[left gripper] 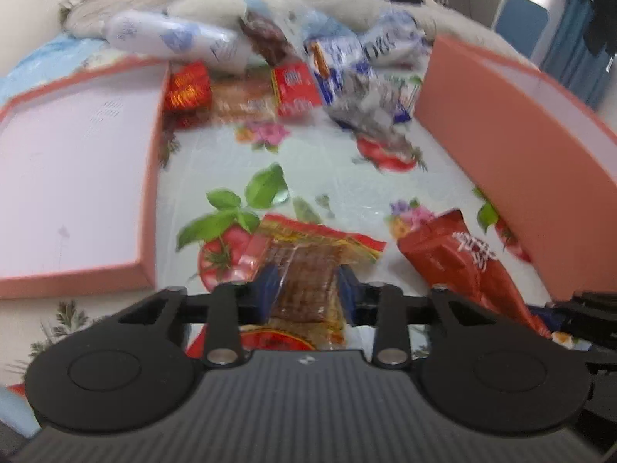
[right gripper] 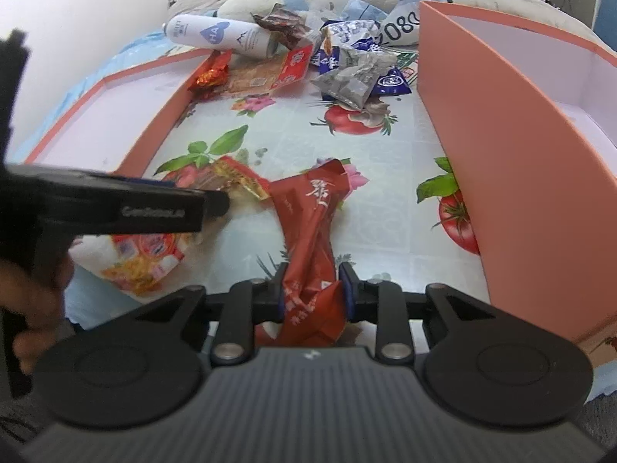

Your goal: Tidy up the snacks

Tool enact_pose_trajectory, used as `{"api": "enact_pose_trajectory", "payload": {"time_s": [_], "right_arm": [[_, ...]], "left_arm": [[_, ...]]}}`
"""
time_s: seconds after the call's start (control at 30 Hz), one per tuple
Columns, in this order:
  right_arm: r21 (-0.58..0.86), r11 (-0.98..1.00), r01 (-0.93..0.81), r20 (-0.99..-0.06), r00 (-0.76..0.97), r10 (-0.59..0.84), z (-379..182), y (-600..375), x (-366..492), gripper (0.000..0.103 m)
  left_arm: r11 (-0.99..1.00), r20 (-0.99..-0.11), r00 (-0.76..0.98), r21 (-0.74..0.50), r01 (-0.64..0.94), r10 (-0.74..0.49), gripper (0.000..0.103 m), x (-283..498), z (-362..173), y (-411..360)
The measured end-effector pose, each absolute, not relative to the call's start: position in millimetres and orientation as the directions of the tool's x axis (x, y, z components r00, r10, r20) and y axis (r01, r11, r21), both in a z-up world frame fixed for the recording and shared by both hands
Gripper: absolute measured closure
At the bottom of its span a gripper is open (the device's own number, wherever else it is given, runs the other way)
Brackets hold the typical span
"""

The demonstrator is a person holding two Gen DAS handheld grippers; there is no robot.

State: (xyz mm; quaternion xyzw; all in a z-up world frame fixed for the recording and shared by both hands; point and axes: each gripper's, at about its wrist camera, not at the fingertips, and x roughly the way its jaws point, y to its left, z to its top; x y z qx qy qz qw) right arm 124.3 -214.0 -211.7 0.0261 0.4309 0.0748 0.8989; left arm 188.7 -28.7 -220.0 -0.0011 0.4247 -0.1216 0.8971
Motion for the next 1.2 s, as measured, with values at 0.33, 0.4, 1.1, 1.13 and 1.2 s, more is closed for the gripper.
{"api": "enact_pose_trajectory", "payload": {"time_s": [0.33,0.4,1.1,1.13,1.2], "right_arm": [[0.131,0.99,-0.059,-0.759,0.636,0.139,-204.1,-222.9,117.7,0.074],[0.14,0.989,-0.055,-0.761,0.633,0.143,-205.4,-223.4,117.7,0.074],[0.181,0.983,-0.035,-0.776,0.609,0.165,-217.5,-223.6,116.4,0.073],[0.186,0.982,-0.035,-0.775,0.61,0.168,-217.1,-223.5,116.9,0.073],[0.188,0.982,-0.033,-0.773,0.612,0.169,-216.0,-223.3,117.9,0.073]], "left_arm": [[0.963,-0.763,0.587,-0.204,0.177,-0.27,0.076,188.8,-215.8,-10.0],[0.96,-0.778,0.563,-0.22,0.173,-0.28,0.074,190.4,-221.1,-5.7],[0.959,-0.796,0.575,-0.026,0.283,-0.191,0.024,190.3,-242.6,-4.2],[0.958,-0.794,0.576,-0.026,0.287,-0.194,0.028,189.5,-242.0,-6.3],[0.956,-0.791,0.582,-0.015,0.294,-0.191,0.035,186.7,-240.0,-10.6]]}}
